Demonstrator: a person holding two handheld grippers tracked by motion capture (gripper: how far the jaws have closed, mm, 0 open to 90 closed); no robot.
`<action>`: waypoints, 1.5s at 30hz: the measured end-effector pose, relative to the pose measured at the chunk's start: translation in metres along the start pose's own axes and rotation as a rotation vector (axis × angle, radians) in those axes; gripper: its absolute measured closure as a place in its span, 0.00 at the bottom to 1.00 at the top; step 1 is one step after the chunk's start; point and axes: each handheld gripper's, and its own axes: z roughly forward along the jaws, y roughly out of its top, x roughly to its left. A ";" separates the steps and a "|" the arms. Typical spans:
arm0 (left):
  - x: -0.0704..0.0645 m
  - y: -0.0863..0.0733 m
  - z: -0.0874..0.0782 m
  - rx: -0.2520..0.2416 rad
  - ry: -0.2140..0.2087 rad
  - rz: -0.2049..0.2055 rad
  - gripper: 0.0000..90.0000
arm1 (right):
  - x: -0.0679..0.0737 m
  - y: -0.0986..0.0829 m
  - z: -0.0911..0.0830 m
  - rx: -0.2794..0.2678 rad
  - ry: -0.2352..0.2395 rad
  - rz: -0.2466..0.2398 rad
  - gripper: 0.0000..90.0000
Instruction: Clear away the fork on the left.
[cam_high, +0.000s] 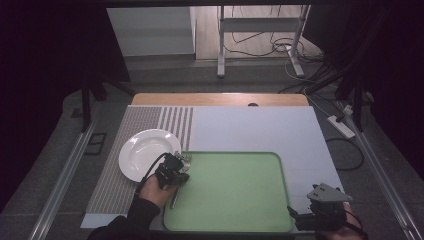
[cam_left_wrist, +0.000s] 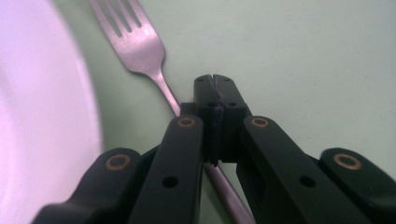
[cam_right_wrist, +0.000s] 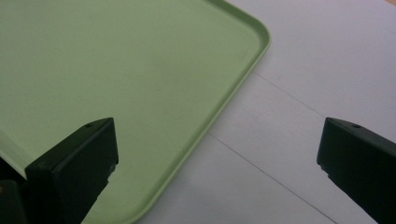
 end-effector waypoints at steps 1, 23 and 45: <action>0.002 -0.001 -0.001 0.000 0.002 -0.008 0.99 | 0.000 0.000 0.000 0.000 0.000 0.000 0.00; -0.003 -0.003 -0.020 -0.165 -0.022 0.068 0.46 | 0.000 0.000 0.000 -0.001 0.002 0.003 0.00; 0.008 -0.018 -0.035 -0.316 -0.074 0.065 0.00 | 0.000 0.000 0.000 0.001 0.002 0.006 0.00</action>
